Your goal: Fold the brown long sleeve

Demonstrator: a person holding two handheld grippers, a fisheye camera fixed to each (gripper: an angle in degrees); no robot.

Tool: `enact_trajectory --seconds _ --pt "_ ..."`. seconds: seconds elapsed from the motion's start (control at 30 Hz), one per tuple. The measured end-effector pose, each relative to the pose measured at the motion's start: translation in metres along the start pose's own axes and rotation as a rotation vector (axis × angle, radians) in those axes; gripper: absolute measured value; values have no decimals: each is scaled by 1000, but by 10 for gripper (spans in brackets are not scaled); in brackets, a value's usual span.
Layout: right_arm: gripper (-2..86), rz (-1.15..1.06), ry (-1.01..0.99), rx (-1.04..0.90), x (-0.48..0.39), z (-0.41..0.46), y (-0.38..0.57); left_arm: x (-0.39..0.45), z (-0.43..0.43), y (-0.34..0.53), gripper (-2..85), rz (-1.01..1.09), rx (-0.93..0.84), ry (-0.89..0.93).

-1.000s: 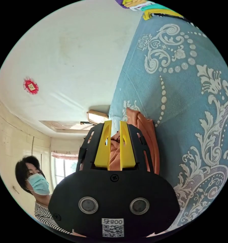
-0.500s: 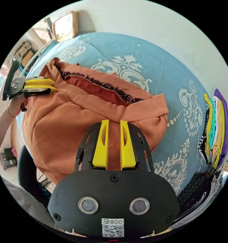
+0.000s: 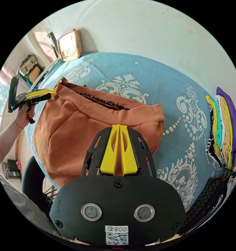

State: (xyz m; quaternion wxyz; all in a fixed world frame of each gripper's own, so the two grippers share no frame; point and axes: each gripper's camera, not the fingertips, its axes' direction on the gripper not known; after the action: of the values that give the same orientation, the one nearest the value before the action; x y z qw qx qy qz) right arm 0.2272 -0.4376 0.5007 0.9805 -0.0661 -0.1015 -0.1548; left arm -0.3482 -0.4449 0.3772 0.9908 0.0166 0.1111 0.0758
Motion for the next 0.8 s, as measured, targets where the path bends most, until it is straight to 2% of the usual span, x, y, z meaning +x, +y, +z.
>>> enact_trajectory --seconds 0.3,0.6,0.8 --pt "0 20 50 171 -21 -40 -15 5 -8 -17 11 -11 60 -54" --pt "0 2 130 -8 -32 30 -40 -4 56 -9 16 -44 -105 -157" --pt "2 16 136 -6 -34 36 -34 -15 52 4 27 -53 -84 -123"
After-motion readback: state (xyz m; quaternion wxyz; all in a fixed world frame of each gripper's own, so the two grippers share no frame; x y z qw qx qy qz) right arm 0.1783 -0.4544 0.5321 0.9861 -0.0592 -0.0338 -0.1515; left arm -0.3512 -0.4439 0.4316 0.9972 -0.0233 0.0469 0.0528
